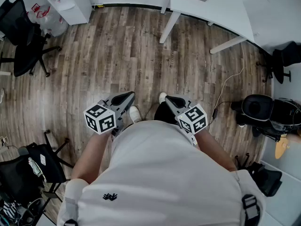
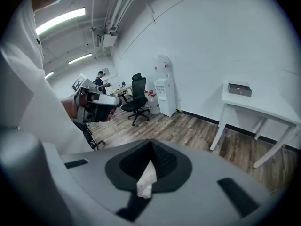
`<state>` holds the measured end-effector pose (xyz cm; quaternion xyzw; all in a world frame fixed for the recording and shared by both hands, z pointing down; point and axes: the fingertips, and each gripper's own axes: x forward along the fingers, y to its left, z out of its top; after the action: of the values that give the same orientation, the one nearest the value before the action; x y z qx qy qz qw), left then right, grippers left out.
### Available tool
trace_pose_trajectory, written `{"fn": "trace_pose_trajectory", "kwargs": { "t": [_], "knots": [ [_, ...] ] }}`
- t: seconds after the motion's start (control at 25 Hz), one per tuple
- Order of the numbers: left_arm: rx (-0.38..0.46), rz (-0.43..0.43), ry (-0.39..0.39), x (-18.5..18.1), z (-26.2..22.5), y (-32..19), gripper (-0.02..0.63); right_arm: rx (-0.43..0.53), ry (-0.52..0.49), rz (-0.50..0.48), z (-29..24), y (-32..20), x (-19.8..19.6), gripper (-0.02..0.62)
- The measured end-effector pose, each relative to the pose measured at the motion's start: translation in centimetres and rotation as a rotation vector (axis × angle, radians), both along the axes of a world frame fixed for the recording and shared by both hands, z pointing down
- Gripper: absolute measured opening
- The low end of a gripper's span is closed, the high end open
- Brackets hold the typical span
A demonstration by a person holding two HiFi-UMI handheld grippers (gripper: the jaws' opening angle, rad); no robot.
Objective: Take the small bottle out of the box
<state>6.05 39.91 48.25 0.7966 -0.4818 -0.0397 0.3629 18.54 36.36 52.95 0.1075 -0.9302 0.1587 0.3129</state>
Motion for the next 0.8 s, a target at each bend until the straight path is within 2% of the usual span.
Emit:
{"fn": "trace_pose_trajectory", "kwargs": {
  "t": [0.28, 0.48, 0.6, 0.8],
  "knots": [
    [0.011, 0.014, -0.008, -0.7, -0.5, -2.8, 0.006, 0.012, -0.006, 0.020, -0.4, -2.8, -1.5, 0.005],
    [-0.019, 0.045, -0.110, -1.2, 0.3, -6.9, 0.006, -0.016, -0.020, 0.038, 0.3, -6.8, -1.6, 0.005],
    [-0.039, 0.048, -0.165, -1.3, 0.1, -11.2, 0.006, -0.041, -0.037, 0.057, 0.2, -11.1, -1.7, 0.006],
    [-0.024, 0.088, -0.250, 0.0, -1.0, -18.3, 0.006, -0.067, -0.061, 0.066, 0.3, -17.4, -1.6, 0.009]
  ]
}}
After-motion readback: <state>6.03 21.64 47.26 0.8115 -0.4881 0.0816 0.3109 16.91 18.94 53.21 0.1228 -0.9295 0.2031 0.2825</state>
